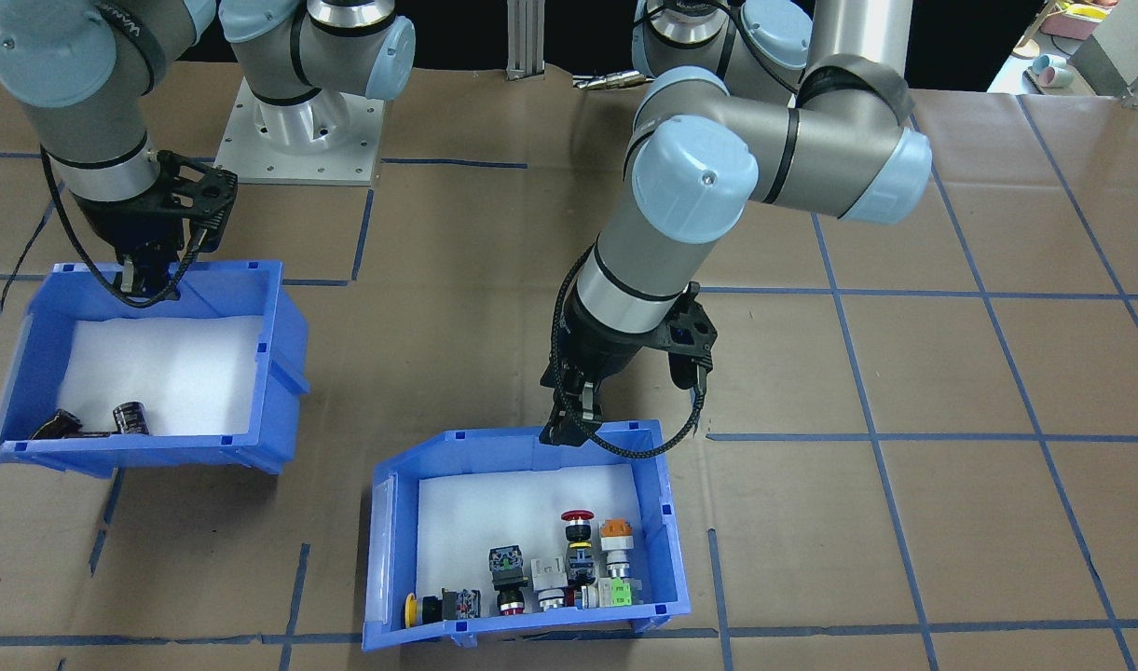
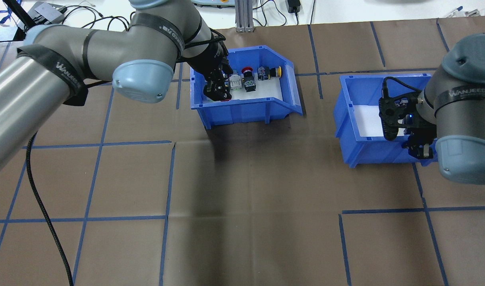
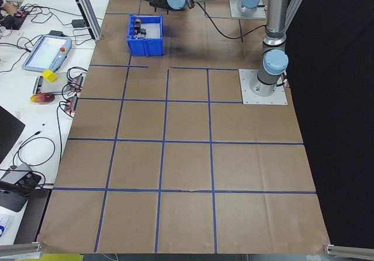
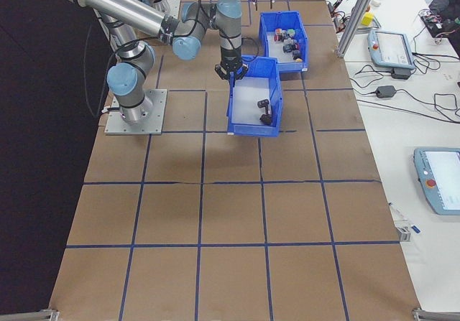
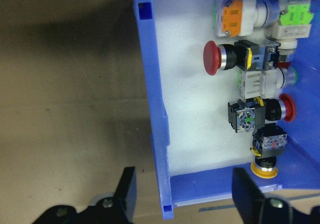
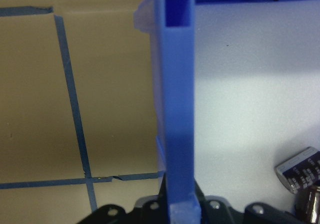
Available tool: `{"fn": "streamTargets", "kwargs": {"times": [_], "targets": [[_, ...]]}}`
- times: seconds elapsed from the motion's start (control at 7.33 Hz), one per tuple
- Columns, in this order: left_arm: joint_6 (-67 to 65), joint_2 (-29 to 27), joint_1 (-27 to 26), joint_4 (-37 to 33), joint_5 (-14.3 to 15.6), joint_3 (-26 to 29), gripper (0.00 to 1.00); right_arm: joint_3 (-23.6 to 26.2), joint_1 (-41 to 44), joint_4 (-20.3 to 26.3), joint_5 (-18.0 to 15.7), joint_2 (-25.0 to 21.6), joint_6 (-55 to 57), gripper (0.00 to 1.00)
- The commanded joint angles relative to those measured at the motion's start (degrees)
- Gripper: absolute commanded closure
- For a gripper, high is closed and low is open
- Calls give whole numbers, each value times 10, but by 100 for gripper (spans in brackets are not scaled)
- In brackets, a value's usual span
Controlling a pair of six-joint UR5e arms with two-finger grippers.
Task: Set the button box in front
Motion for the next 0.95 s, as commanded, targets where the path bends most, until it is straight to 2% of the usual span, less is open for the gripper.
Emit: {"fn": "streamTargets", "kwargs": {"times": [0.0, 0.14, 0.27, 0.41, 0.55, 0.68, 0.82], "targets": [[107, 73, 29, -152, 4, 19, 28, 56, 16, -1, 1, -49, 18, 91], [141, 114, 45, -200, 5, 18, 29, 79, 37, -4, 1, -78, 28, 91], [235, 151, 68, -262, 30, 17, 28, 96, 64, -6, 0, -93, 54, 91], [359, 175, 84, -310, 80, 19, 25, 102, 101, -6, 0, -94, 104, 91], [477, 201, 86, -340, 131, 15, 1, 104, 154, -6, -2, -94, 149, 91], [512, 221, 88, -364, 139, 11, 0, 104, 192, -7, -3, -92, 193, 91], [598, 237, 87, -364, 132, 6, 0, 104, 229, -7, -4, -92, 235, 91]]}}
